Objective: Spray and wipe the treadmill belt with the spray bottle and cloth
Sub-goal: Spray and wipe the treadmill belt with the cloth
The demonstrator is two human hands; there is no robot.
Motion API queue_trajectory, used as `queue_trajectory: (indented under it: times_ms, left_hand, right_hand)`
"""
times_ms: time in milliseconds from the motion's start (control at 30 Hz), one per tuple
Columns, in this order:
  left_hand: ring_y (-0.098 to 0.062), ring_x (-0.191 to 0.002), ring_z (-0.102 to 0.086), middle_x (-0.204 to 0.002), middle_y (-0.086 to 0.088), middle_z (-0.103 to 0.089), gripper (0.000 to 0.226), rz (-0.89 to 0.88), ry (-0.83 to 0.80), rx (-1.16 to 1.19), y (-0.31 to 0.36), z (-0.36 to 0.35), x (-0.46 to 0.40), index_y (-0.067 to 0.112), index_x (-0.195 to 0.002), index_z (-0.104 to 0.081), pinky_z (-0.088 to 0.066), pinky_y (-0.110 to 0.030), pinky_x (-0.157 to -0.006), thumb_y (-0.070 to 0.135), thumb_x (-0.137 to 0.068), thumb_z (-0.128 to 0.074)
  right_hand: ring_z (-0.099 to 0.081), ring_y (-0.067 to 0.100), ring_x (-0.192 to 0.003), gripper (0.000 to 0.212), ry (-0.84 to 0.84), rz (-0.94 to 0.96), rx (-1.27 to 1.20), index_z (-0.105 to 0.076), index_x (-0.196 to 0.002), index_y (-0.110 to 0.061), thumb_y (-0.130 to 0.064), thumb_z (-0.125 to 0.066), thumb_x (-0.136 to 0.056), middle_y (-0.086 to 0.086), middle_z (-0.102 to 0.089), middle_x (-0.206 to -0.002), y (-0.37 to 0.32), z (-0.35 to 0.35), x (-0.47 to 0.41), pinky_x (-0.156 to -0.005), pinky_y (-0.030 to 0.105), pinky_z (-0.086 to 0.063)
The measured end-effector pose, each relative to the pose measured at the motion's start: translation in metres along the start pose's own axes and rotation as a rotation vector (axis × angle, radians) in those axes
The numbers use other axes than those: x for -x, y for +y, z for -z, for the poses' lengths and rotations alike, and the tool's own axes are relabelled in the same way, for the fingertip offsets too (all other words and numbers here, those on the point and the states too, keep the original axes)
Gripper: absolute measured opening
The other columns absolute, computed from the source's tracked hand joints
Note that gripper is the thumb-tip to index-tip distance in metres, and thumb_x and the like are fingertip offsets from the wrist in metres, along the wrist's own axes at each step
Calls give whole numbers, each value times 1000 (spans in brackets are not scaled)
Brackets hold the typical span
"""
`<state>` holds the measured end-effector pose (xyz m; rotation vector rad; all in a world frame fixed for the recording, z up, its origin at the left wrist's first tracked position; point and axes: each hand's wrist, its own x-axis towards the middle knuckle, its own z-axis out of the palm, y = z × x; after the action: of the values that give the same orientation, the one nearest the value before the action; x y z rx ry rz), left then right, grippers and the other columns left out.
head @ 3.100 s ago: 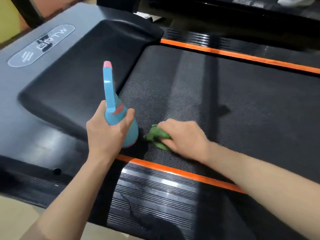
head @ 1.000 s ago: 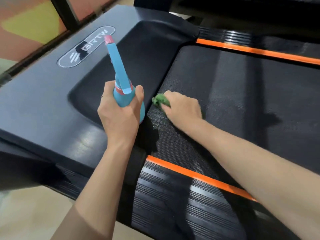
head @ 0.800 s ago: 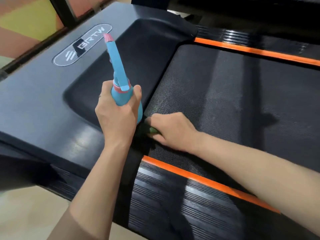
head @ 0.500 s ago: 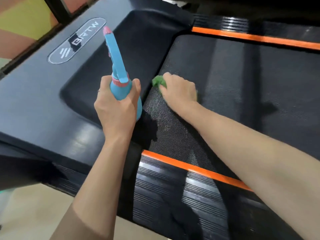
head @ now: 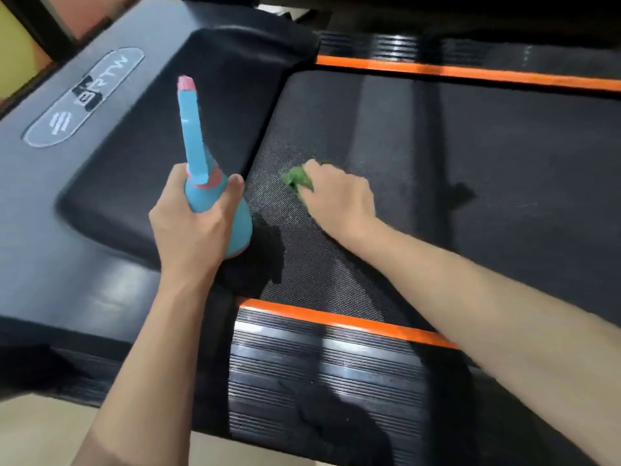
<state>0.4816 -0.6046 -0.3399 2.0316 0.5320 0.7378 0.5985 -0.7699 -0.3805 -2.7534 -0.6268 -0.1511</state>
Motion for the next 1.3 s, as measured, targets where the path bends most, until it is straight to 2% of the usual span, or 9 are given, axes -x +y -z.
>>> queue_trajectory:
  times_ms: [167, 400, 633, 700, 833, 900, 1000, 1100, 1300]
  left_hand:
    - [-12, -81, -57, -85, 9, -63, 42, -38, -96, -31, 3, -6, 10, 23, -98, -62, -46, -26, -77, 61, -79, -65]
    - [14, -70, -57, -80, 15, -62, 34, 18, -128, 90, 4, -19, 23, 10, -100, -68, -42, -5, -69, 42, -91, -75]
    - [-1, -77, -58, -83, 14, -65, 31, 28, -217, 175, 22, -58, 34, 29, -89, -64, -48, -20, -78, 58, -81, -71]
    - [-3, -79, -60, -85, 13, -67, 36, 29, -258, 200, 27, -66, 40, 30, -90, -65, -50, -24, -80, 63, -78, -68]
    - [11, -72, -59, -82, 16, -68, 33, 9, -348, 185, 39, -87, 55, 24, -94, -69, -47, -10, -72, 54, -82, -74]
    - [13, -71, -60, -81, 18, -67, 19, -17, -385, 176, 52, -104, 63, 33, -88, -64, -45, -7, -72, 47, -85, -77]
    - [-2, -77, -62, -81, 16, -67, 38, -50, -421, 139, 68, -125, 72, 26, -92, -67, -48, -21, -77, 61, -76, -69]
    - [1, -79, -63, -85, 19, -68, 50, -56, -446, 108, 67, -129, 73, 25, -100, -68, -45, -21, -79, 66, -73, -63]
    - [0, -84, -63, -88, 19, -68, 52, -42, -435, 109, 68, -131, 73, 24, -100, -67, -46, -31, -83, 68, -72, -62]
  right_hand:
    - [-66, 29, -87, 23, -195, 295, 1, -50, -114, -35, -45, -46, -94, -5, -60, -105, -1, 17, 47, -68, 38, -52]
    - [-67, 39, -87, 25, 118, -329, 199, -50, -108, -20, -42, -42, -100, 11, -68, -100, 108, 30, 9, -66, 38, -40]
    - [-67, 26, -87, 26, -99, 305, 41, -54, -106, -27, -47, -49, -92, -3, -63, -96, 66, 34, 97, -59, 37, -50]
    - [-67, 30, -84, 25, -38, 188, 119, -55, -104, -25, -47, -50, -93, -1, -63, -94, 116, 43, 83, -58, 38, -50]
    - [-63, 36, -86, 23, 105, -426, 239, -46, -109, -23, -44, -42, -101, 6, -65, -100, 194, 61, 76, -65, 38, -39]
    - [-64, 36, -82, 23, 101, -408, 185, -46, -105, -24, -46, -43, -99, 4, -66, -95, 167, 55, 91, -63, 37, -40]
    - [-67, 31, -87, 24, -116, -66, 69, -50, -106, -26, -47, -51, -94, -1, -66, -95, 109, 51, 133, -63, 37, -45]
    - [-66, 26, -95, 26, -180, 69, 61, -53, -111, -28, -48, -50, -94, -4, -64, -102, 146, 71, 155, -68, 40, -51]
    - [-65, 37, -87, 25, 119, -522, 227, -49, -104, -21, -45, -43, -100, 7, -64, -93, 256, 90, 159, -64, 37, -40]
